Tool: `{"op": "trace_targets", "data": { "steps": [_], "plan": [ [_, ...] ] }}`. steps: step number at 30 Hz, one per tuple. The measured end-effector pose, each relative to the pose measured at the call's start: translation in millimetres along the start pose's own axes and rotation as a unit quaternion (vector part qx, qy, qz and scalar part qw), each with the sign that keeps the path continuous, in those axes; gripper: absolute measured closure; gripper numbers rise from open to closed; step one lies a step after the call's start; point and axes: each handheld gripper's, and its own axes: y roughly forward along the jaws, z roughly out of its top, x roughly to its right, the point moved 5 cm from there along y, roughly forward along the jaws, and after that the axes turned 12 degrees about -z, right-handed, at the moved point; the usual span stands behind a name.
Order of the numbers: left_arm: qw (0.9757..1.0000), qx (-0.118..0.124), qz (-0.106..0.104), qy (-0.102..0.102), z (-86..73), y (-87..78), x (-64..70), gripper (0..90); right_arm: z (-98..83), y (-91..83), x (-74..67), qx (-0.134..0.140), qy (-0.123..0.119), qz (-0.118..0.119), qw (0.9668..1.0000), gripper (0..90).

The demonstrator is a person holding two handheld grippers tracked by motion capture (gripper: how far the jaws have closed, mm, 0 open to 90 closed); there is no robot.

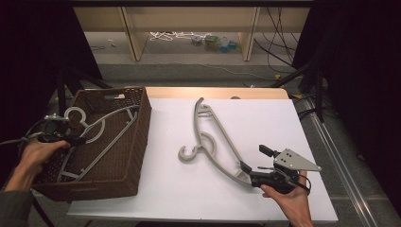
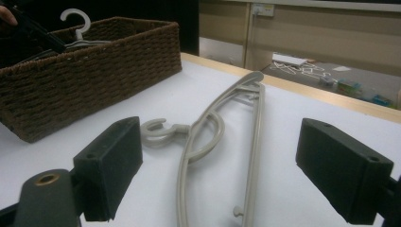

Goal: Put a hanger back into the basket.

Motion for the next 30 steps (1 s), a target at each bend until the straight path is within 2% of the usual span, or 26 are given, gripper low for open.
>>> {"op": "trace_targets", "data": {
  "steps": [4,5,8,11,13,14,16,17,18,20,22,24,26,28,30],
  "plan": [
    [0.9991,0.022,0.037,0.007,3.0,-11.1,4.3,47.9,-0.2,0.9,-0.5,0.002,0.003,0.002,1.0,16.4],
    [0.9986,0.031,0.042,0.007,4.4,-14.1,6.7,45.7,-0.6,-0.1,0.7,-0.004,-0.004,-0.003,1.0,16.4],
    [0.9969,0.067,0.043,-0.002,10.5,-24.2,17.3,38.6,-0.6,0.1,0.3,-0.005,-0.005,-0.004,1.0,16.4],
    [0.994,0.104,0.036,0.0,17.8,-33.7,33.8,35.6,-0.7,-0.1,0.1,-0.006,-0.005,-0.004,1.0,16.4],
    [0.9891,0.144,0.029,0.0,23.8,-38.6,48.2,33.6,-0.4,0.2,-0.5,-0.003,0.0,0.001,1.0,16.4],
    [0.9869,0.159,0.026,0.002,26.2,-41.1,55.8,32.4,-0.4,0.1,-0.3,-0.002,-0.001,0.0,1.0,16.4],
    [0.9831,0.182,0.021,0.006,29.8,-45.6,71.3,24.3,-0.5,-0.2,-0.3,-0.002,-0.001,0.0,1.0,16.4],
    [0.9805,0.196,0.011,0.012,31.7,-48.2,81.9,24.0,-0.4,-0.6,0.1,-0.004,-0.003,-0.004,1.0,16.4],
    [0.9793,0.202,0.006,0.016,32.8,-49.4,88.4,23.7,-0.1,-0.7,0.1,-0.004,-0.004,-0.006,1.0,16.4],
    [0.9752,0.22,-0.011,0.024,35.7,-51.5,106.3,21.4,-0.3,-0.3,-0.3,-0.002,-0.004,-0.005,1.0,16.4],
    [0.9702,0.238,-0.034,0.029,38.3,-52.9,124.1,21.0,-0.3,1.2,-1.1,0.006,0.002,-0.001,1.0,16.4],
    [0.9655,0.252,-0.058,0.032,40.1,-53.5,141.1,20.2,0.5,1.3,1.4,0.011,-0.01,-0.004,0.9999,16.4],
    [0.9615,0.26,-0.079,0.038,41.2,-52.1,156.9,19.5,0.4,1.2,1.6,0.013,-0.01,-0.004,0.9999,16.4],
    [0.9564,0.272,-0.098,0.044,41.7,-49.8,171.1,19.1,0.4,1.0,1.7,0.012,-0.01,-0.004,0.9999,16.4],
    [0.9529,0.275,-0.117,0.051,40.7,-45.2,183.4,19.1,0.3,0.9,1.8,0.013,-0.011,-0.004,0.9998,16.4]
  ]
}}
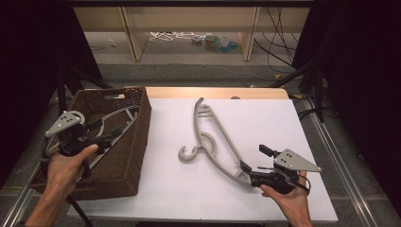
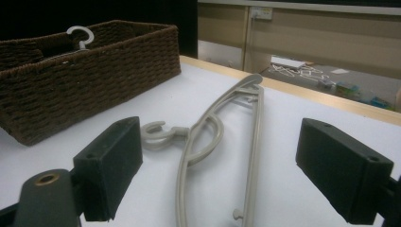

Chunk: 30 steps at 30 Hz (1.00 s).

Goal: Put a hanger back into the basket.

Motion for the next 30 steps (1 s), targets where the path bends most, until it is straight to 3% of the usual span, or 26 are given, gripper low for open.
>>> {"op": "trace_targets", "data": {
  "steps": [4,8,10,15,19,30],
  "plan": [
    [0.9992,0.01,-0.037,0.005,-8.2,12.0,16.4,18.4,-0.2,-0.1,0.6,0.0,0.0,-0.001,1.0,16.3],
    [0.9986,0.022,-0.044,0.019,-13.6,18.9,23.7,18.1,-1.3,0.2,2.1,0.002,0.003,-0.003,1.0,16.3],
    [0.998,0.034,-0.051,0.017,-16.3,21.6,27.3,18.0,-1.9,0.7,3.3,0.005,0.006,-0.001,1.0,16.3],
    [0.9969,0.032,-0.069,0.023,-26.5,25.7,38.7,17.2,-3.3,0.7,3.9,0.001,0.004,-0.006,1.0,16.3],
    [0.9955,0.031,-0.076,0.046,-34.6,29.1,49.8,16.5,-3.6,1.8,2.8,0.004,0.005,-0.002,1.0,16.2],
    [0.9901,0.015,-0.108,0.089,-57.5,40.7,77.1,16.5,-4.9,1.5,2.4,0.0,0.005,-0.004,1.0,16.2]
  ]
}}
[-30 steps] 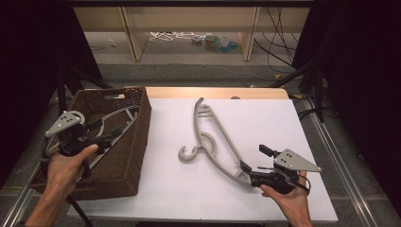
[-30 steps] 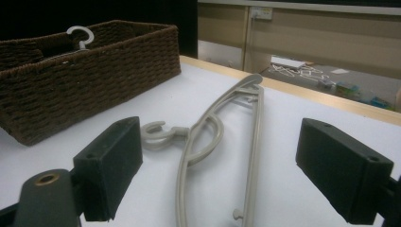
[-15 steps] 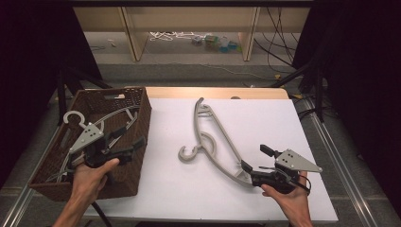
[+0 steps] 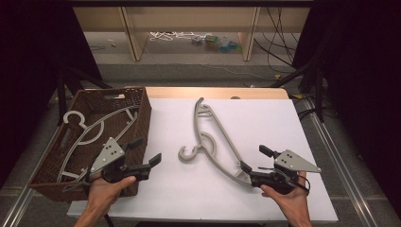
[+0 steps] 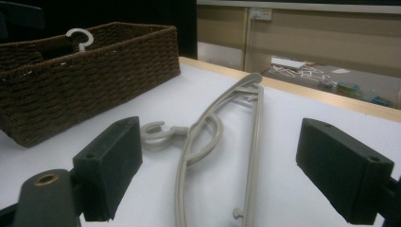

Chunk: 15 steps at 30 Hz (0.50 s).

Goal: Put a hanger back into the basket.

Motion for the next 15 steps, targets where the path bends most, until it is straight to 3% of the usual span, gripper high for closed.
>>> {"op": "trace_targets", "data": {
  "steps": [7,12,15],
  "plan": [
    [0.9996,-0.006,-0.022,0.014,-14.9,7.8,7.3,16.5,-1.8,1.4,-1.7,-0.002,-0.001,0.005,1.0,16.2],
    [0.9996,-0.004,-0.026,0.006,-24.0,10.0,8.0,16.2,-2.0,2.6,-4.2,0.001,-0.001,0.007,1.0,16.2],
    [0.9998,-0.007,-0.018,0.001,-25.9,8.1,6.6,15.9,-2.2,2.6,-4.6,-0.002,-0.003,0.004,1.0,16.2]
  ]
}}
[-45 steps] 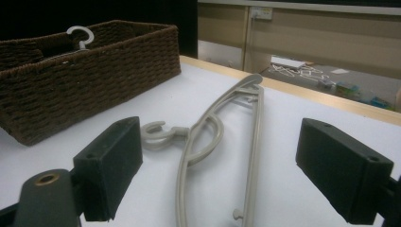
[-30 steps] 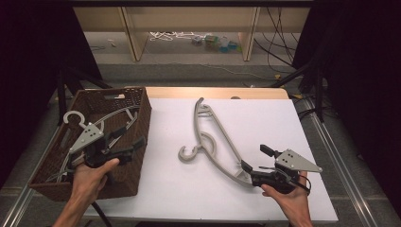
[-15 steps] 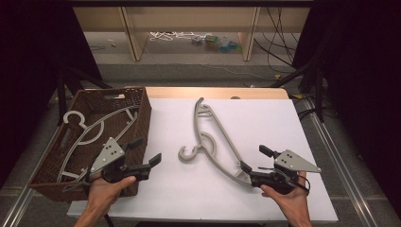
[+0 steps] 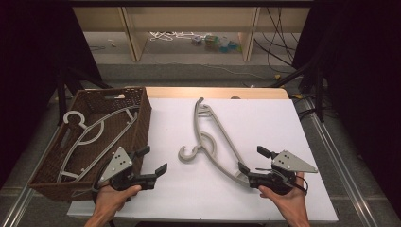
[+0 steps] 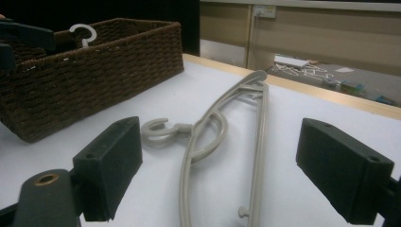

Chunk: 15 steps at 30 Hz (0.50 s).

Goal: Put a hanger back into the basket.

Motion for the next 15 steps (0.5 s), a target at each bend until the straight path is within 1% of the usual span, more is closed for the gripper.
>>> {"op": "trace_targets", "data": {
  "steps": [1,2,4,5,6,7,8,9,10,11,12,13,14,15],
  "plan": [
    [1.0,0.001,0.001,0.005,0.1,-0.7,-1.0,15.9,-0.1,0.5,-0.4,0.001,0.0,0.002,1.0,16.2],
    [1.0,0.009,-0.002,0.0,-0.3,-0.1,-0.7,15.9,-0.2,0.9,-0.9,0.001,0.0,0.002,1.0,16.2],
    [1.0,0.0,0.002,0.003,-2.2,-0.9,0.2,15.9,-0.6,1.3,-2.1,-0.005,-0.003,0.008,0.9999,16.2],
    [1.0,0.0,0.004,0.005,-3.4,-0.4,0.9,15.9,-1.0,2.2,-3.2,-0.007,-0.004,0.01,0.9999,16.1],
    [0.9999,-0.003,0.002,0.01,-4.7,0.1,1.5,15.9,-1.5,2.7,-4.2,-0.013,-0.006,0.011,0.9998,16.1],
    [0.9999,-0.005,0.0,0.011,-6.3,1.1,2.1,15.9,-1.7,5.0,-5.9,-0.009,-0.005,0.016,0.9998,16.1],
    [0.9999,-0.01,0.0,0.01,-8.1,1.6,2.7,15.9,-2.3,5.9,-6.3,-0.016,-0.011,0.012,0.9997,16.1],
    [0.9999,-0.013,-0.001,0.009,-9.4,2.8,2.7,15.9,-3.0,7.6,-7.6,-0.022,-0.013,0.017,0.9995,16.1],
    [0.9999,-0.013,-0.003,0.01,-10.8,3.7,2.6,15.9,-3.6,9.3,-8.6,-0.029,-0.016,0.016,0.9993,16.1],
    [0.9998,-0.016,-0.002,0.009,-12.2,3.8,3.1,15.9,-4.3,11.9,-10.1,-0.036,-0.021,0.019,0.999,16.1],
    [0.9999,-0.016,-0.003,0.001,-13.4,4.5,3.9,15.9,-4.4,16.2,-11.6,-0.033,-0.027,0.021,0.9989,16.1],
    [0.9999,-0.016,-0.003,0.003,-13.3,4.6,3.9,15.9,-4.9,19.3,-13.9,-0.045,-0.032,0.019,0.9983,16.1],
    [0.9998,-0.016,-0.004,0.01,-12.6,4.1,3.4,15.9,-4.7,22.1,-14.6,-0.047,-0.042,0.021,0.9978,16.1],
    [0.9998,-0.016,-0.004,0.01,-12.6,3.4,3.2,15.9,-5.6,25.7,-18.0,-0.059,-0.044,0.028,0.9969,16.1]
  ]
}}
